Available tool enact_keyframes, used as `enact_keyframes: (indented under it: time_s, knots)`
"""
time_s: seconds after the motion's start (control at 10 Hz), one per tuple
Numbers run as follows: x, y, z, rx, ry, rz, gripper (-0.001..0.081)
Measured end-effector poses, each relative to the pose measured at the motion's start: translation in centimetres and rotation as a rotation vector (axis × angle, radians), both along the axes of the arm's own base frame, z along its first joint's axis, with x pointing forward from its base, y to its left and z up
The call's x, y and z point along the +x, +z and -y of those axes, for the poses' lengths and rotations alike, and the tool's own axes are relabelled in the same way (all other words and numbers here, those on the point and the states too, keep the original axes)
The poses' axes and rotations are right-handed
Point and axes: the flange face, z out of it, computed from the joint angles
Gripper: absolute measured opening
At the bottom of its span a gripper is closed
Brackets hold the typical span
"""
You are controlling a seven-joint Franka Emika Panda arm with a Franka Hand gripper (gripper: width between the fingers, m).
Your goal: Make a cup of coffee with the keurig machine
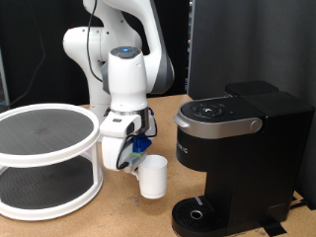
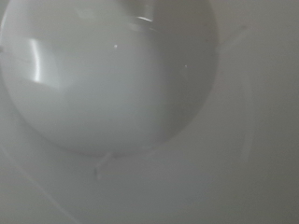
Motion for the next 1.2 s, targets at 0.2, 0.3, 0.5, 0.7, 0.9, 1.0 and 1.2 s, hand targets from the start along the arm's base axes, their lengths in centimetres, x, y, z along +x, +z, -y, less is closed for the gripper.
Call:
enact_keyframes:
  time_s: [0.2, 0.3, 0.5, 0.7, 0.9, 1.0, 1.2]
  knots:
    - [0.3, 0.2, -1.1, 0.004, 0.001, 0.006, 0.0072]
    - [0.5, 0.3, -1.6, 0.007, -0.005, 0.009, 0.0072]
    - [0.9, 0.4, -2.5, 0.01, -0.017, 0.013, 0.0072]
    - [1.3, 0.2, -3.1, 0.009, -0.025, 0.009, 0.0072]
    - [1.8, 0.0, -3.4, 0.008, -0.034, 0.008, 0.0072]
    - [2.1, -0.1, -3.6, 0.01, -0.039, 0.008, 0.0072]
    - [2.9, -0.1, -3.8, 0.016, -0.047, 0.012, 0.0072]
